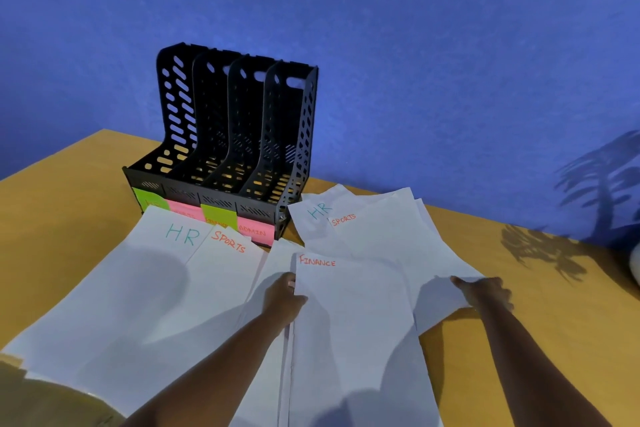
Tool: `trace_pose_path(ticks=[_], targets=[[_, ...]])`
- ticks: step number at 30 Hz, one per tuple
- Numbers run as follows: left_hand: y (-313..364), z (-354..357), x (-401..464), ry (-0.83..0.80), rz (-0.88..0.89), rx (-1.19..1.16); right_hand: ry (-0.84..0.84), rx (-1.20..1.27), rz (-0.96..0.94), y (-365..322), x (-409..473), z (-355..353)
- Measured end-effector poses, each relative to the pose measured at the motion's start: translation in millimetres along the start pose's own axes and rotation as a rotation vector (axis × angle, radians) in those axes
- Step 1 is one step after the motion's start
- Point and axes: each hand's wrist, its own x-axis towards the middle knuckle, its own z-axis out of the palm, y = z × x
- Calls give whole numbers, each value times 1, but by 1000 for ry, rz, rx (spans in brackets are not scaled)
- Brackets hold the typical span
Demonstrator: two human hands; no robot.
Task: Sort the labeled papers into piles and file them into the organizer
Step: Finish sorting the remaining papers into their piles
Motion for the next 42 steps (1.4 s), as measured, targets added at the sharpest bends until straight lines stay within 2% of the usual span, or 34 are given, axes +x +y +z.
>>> trace_pose_path(ticks=[2, 4, 8, 17, 21, 24, 26, 29, 31, 32, 33, 35, 37, 38, 40, 42], targets=[[-1, -2, -3, 1, 45, -55, 3, 9, 23, 3, 2, -1], [-3, -3, -5, -56, 133, -70, 90, -2, -52, 6, 1, -2], [-10, -1, -6, -139, 268, 234, 188, -2, -111, 3, -7, -10], [-12, -5, -4, -216, 209, 278, 201, -22, -182, -4, -10, -22], [-8, -10, 0, -275, 186, 273, 369, -68, -312, -7, -22, -24], [-3, -10, 0, -297, 187, 337, 558, 59, -500, -17, -36, -35], [0, -10, -2, -298, 179, 390, 615, 171, -566, -29, -48, -50], [6, -15, -8, -118, 215, 523, 619, 366, -653, -50, -69, -75], [10, -19, -7, 18, 320, 466, 542, 561, -688, -62, -87, -86], [14, -20, -6, 31, 350, 368, 449, 687, -656, -68, -94, -89], [19, -22, -5, -1, 329, 222, 307, 831, -602, -73, -101, -91], [33, -31, -7, -180, 118, -196, -114, 1032, -482, -78, -112, -93], [45, -45, -10, -409, -97, -588, -499, 987, -412, -75, -123, -90], [49, -53, -9, -471, -127, -716, -638, 907, -405, -70, -129, -86], [52, -70, -4, -505, -133, -854, -832, 682, -400, -55, -139, -68], [50, -86, 3, -502, -141, -871, -968, 475, -374, -39, -151, -41]])
